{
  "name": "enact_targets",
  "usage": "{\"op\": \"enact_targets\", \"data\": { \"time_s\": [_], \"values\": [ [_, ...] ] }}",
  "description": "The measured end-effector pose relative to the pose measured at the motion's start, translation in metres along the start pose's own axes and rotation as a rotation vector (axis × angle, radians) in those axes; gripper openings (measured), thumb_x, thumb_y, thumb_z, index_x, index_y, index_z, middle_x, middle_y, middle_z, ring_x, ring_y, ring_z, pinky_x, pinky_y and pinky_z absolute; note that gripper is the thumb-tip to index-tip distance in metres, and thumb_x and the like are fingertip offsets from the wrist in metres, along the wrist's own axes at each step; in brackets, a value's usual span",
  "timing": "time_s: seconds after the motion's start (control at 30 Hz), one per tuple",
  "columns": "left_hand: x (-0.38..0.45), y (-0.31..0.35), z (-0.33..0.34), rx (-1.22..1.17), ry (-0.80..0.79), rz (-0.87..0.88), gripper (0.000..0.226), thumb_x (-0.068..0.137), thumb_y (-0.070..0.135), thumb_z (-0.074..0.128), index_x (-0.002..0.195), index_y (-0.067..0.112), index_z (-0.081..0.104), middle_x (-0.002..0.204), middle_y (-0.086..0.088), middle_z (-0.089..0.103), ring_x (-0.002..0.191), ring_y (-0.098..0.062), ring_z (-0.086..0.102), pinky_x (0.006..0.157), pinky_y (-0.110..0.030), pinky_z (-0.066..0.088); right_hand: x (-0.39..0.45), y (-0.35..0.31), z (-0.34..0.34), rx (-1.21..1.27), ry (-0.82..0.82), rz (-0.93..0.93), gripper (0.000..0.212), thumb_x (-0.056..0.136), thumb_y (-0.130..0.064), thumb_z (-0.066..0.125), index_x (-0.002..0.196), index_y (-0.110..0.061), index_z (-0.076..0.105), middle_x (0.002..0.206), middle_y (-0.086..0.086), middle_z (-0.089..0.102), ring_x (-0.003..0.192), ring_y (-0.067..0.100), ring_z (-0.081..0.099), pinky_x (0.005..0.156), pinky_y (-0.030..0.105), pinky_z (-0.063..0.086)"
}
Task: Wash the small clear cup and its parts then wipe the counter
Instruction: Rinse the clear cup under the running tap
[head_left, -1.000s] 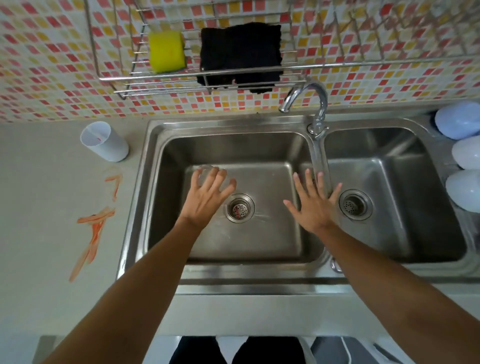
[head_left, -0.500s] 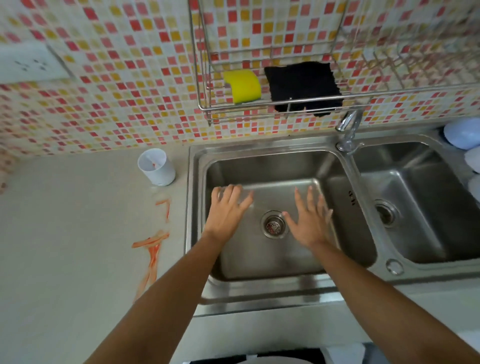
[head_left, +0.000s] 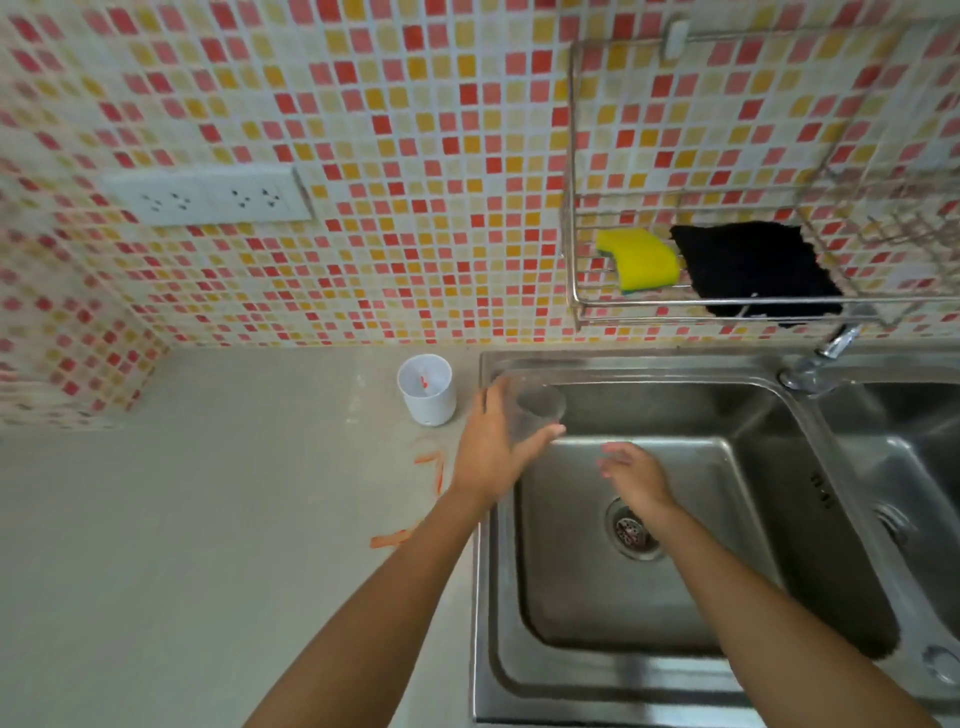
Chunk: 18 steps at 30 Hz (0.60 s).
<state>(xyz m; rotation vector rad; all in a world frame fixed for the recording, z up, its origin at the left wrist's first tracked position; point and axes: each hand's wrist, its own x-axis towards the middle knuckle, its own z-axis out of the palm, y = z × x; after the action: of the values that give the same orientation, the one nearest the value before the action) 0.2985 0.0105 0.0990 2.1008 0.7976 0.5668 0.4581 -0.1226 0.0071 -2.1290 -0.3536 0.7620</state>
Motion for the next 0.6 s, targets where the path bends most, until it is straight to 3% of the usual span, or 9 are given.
{"op": "enact_targets", "data": {
  "time_s": [0.1,0.17,0.3,0.43,0.6],
  "values": [
    [0.004,-0.015,-0.025,-0.077,0.103,-0.045,0.062,0.073,0.059,0.073,0.121,0.040,0.039,0.119,0.018,0.052,0.110,0.001,0.048,0.096,-0.029,0.044,0.011,-0.026,0.026,-0.005,-0.041,-0.031,0.023,0.088,-0.009,0.065,0.111,-0.011,0.068,0.091,0.008,0.071,0.079,0.022,0.064,0.059,0.014,0.044],
    [0.003,-0.029,-0.039,-0.089,0.147,-0.089,0.068,0.070,0.063,0.072,0.124,0.036,0.040,0.123,0.015,0.054,0.113,-0.006,0.052,0.095,-0.030,0.047,0.012,-0.042,0.043,0.009,-0.065,-0.082,0.027,0.088,-0.010,0.067,0.114,-0.012,0.066,0.088,0.004,0.068,0.077,0.018,0.061,0.056,0.011,0.041],
    [-0.003,-0.059,-0.065,-0.149,0.311,-0.160,0.074,0.068,0.061,0.073,0.128,0.032,0.041,0.122,0.011,0.056,0.108,-0.008,0.056,0.088,-0.031,0.054,0.013,-0.069,0.078,0.046,-0.173,-0.135,0.047,0.082,-0.011,0.075,0.124,-0.018,0.056,0.102,0.005,0.068,0.089,0.018,0.063,0.071,0.014,0.045],
    [-0.003,-0.087,-0.090,-0.166,0.448,-0.244,0.075,0.069,0.050,0.079,0.129,0.029,0.039,0.123,0.008,0.054,0.107,-0.010,0.055,0.086,-0.027,0.052,0.014,-0.090,0.108,0.075,-0.226,-0.187,0.066,0.080,-0.014,0.078,0.138,-0.019,0.047,0.114,0.002,0.059,0.102,0.019,0.059,0.083,0.027,0.047],
    [0.003,-0.137,-0.109,-0.111,0.471,-0.356,0.084,0.067,0.049,0.082,0.133,0.021,0.038,0.125,0.001,0.049,0.109,-0.014,0.053,0.093,-0.034,0.051,0.025,-0.107,0.137,0.068,-0.255,-0.253,0.080,0.077,-0.012,0.081,0.145,-0.022,0.039,0.132,0.004,0.055,0.116,0.021,0.055,0.099,0.042,0.049]
  ]
}}
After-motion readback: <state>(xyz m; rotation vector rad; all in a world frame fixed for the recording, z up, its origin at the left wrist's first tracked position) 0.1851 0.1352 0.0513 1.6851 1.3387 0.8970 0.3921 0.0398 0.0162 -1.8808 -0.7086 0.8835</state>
